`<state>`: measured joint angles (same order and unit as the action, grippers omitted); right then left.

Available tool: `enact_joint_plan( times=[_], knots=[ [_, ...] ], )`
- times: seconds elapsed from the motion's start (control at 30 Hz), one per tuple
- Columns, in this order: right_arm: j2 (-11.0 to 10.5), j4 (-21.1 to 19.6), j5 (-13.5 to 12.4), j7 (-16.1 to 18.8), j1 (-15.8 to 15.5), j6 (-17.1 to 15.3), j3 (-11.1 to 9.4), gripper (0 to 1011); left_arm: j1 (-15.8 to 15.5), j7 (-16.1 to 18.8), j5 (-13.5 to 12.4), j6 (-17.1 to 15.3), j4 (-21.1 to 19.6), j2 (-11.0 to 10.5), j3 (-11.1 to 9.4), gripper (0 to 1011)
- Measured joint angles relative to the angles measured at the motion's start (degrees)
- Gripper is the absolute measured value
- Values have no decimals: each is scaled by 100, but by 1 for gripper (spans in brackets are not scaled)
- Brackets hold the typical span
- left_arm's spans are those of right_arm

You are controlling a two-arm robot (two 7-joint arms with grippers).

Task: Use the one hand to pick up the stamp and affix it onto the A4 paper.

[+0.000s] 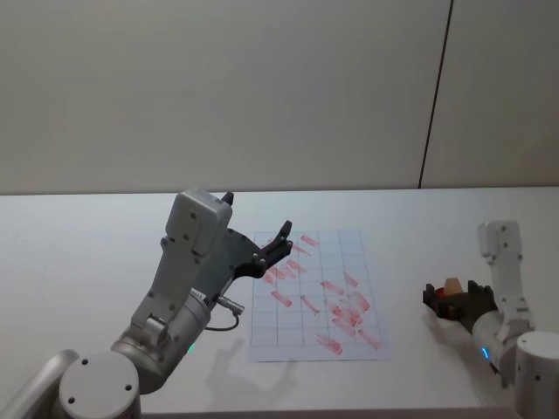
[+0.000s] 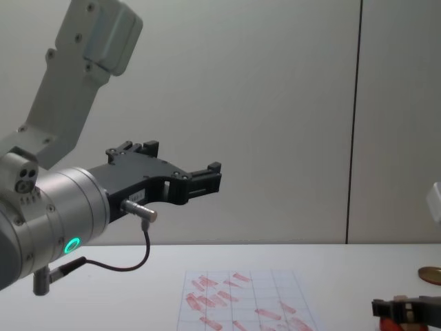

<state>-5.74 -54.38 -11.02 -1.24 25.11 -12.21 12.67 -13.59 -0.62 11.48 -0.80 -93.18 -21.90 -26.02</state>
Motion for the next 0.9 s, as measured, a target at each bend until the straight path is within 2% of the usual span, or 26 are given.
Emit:
enact_joint_plan(
  times=[0.13,0.3,0.37,0.47,0.5,0.63,0.9],
  knots=[
    [24,150,24,35,71,46,-1,704,0,0,0,0,0,0,0,993],
    [38,251,52,45,114,77,-4,588,0,0,0,0,0,0,0,993],
    [45,286,67,45,127,83,-5,482,0,0,0,0,0,0,0,993],
    [48,309,80,42,136,85,-7,417,0,0,0,0,0,0,0,993],
    [50,322,92,31,139,85,-8,358,0,0,0,0,0,0,0,993],
    [55,340,120,-7,145,73,-10,232,0,0,0,0,0,0,0,993],
    [72,357,164,-129,146,-27,-9,220,0,0,0,0,0,0,0,993]
  ],
)
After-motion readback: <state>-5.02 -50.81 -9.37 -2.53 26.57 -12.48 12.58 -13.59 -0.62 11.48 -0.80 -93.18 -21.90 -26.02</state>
